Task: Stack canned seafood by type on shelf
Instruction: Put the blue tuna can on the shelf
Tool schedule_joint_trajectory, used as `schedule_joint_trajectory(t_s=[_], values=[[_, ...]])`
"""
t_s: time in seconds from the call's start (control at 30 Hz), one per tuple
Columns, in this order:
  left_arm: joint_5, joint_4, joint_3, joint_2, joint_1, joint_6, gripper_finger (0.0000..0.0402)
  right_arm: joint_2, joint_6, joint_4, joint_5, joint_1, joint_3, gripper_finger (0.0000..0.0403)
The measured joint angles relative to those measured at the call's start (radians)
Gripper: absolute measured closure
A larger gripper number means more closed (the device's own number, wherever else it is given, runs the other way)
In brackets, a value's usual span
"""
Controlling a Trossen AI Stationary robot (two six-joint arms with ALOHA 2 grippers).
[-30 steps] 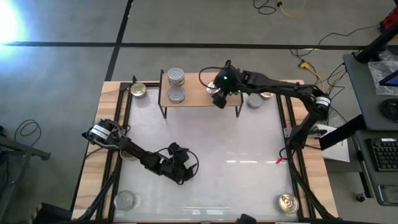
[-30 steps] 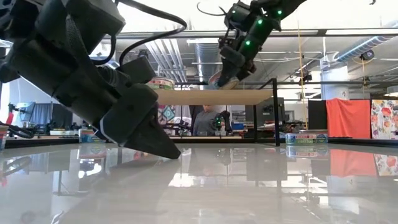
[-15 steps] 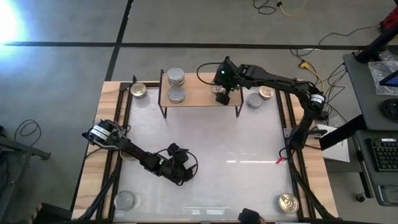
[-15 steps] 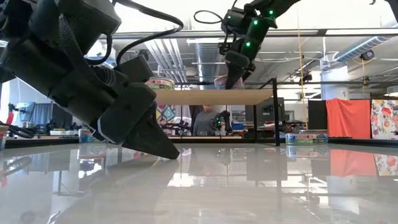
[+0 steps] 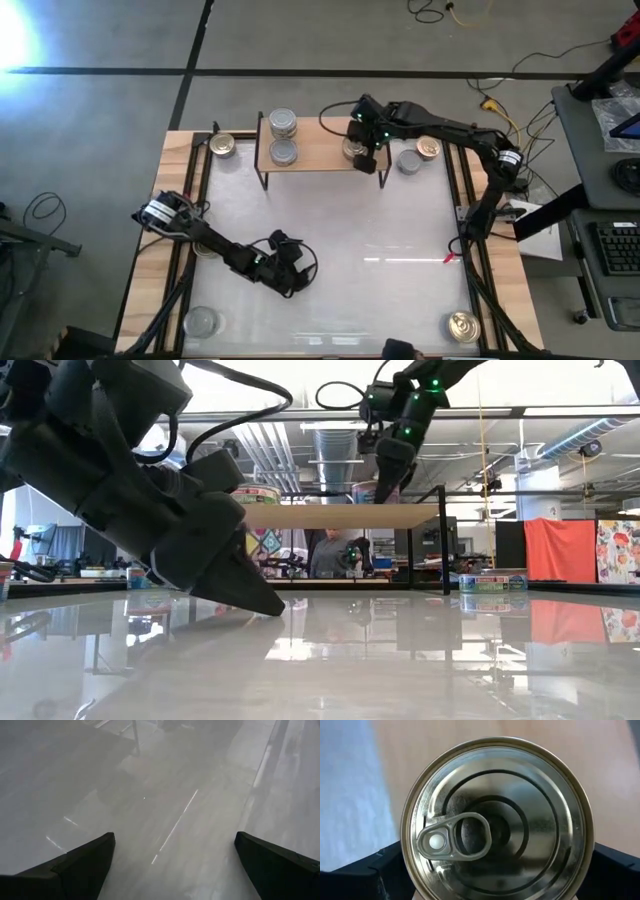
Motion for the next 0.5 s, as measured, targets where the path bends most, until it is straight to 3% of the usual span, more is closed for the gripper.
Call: schedule_joint_trajectory(t_s=[0.1,0.27,0.33,0.4,0.5], values=[[-0.03,-0.049,-0.006,-0.06,0.002,0.11,0.0003,0.0,-0.02,0.0,-0.008,0.0,0.0,0.0003],[-0.212,-0.022,-0.002,-0.246,0.064,0.374,0.0003,0.0,-0.08,0.02,-0.007,0.0,-0.001,0.0003],[-0.209,0.0,-0.003,-0.317,0.109,0.483,0.0003,0.0,-0.098,0.03,-0.007,0.0,-0.001,0.0003],[-0.093,0.067,-0.004,-0.376,0.169,0.596,0.0004,0.0,-0.105,0.035,-0.007,0.0,-0.001,0.0003],[0.183,0.287,-0.019,-0.429,0.275,0.782,0.0014,0.0,-0.106,0.034,-0.007,0.0,-0.001,0.0003]])
